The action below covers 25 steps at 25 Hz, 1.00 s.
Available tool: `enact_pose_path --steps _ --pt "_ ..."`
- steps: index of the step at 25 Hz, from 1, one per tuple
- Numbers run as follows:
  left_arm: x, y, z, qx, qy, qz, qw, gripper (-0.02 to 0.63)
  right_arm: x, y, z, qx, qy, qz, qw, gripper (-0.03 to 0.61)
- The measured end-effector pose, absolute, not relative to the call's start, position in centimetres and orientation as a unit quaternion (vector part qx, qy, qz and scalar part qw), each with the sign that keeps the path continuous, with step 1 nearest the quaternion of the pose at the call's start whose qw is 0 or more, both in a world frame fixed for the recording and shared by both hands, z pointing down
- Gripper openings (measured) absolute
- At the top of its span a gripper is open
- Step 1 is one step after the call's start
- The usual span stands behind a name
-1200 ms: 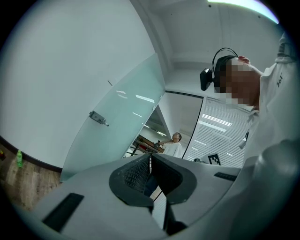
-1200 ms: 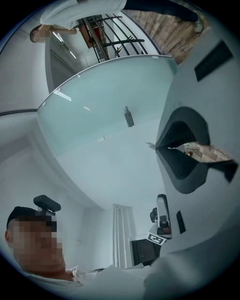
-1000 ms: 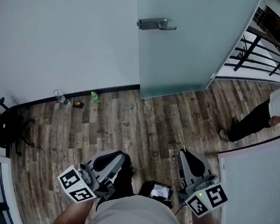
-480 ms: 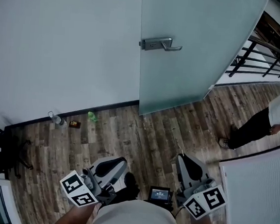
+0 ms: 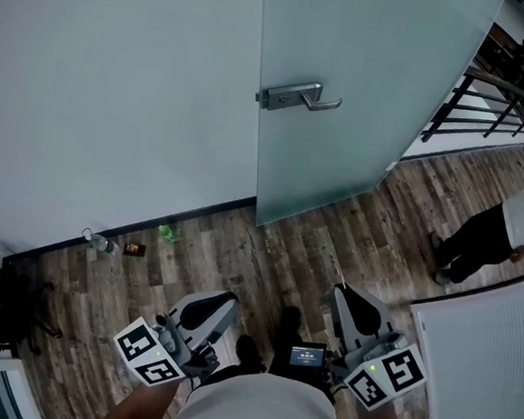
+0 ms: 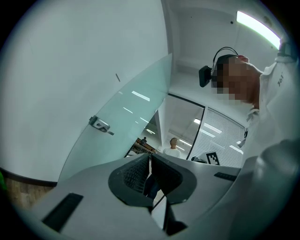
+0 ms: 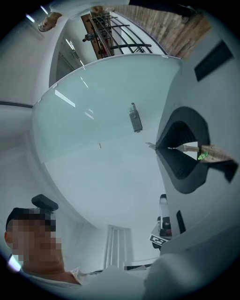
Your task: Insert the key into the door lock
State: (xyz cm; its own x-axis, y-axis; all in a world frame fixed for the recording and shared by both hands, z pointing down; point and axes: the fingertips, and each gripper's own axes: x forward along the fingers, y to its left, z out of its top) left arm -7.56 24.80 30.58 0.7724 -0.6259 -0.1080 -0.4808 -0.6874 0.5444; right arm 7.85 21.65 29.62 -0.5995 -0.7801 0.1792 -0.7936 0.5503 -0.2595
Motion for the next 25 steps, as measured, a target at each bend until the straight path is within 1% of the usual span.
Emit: enact_pose_path --steps 9,19,25 --pt "-6.6 17.6 30.4 0.898 -0.340 -0.141 0.241 0.020 8.0 13.5 30.5 0.408 -0.897 0.168 0.017 0.015" --pt "-3.1 7.4 29.4 0.881 -0.384 -0.142 0.238 0.020 10.6 2.8 30.3 0.356 -0.918 0.173 0.034 0.015" --pt "-2.8 5.0 28.8 0.872 -0.407 -0.142 0.233 0.020 10.3 0.2 30.5 0.328 -0.926 0.183 0.038 0.015"
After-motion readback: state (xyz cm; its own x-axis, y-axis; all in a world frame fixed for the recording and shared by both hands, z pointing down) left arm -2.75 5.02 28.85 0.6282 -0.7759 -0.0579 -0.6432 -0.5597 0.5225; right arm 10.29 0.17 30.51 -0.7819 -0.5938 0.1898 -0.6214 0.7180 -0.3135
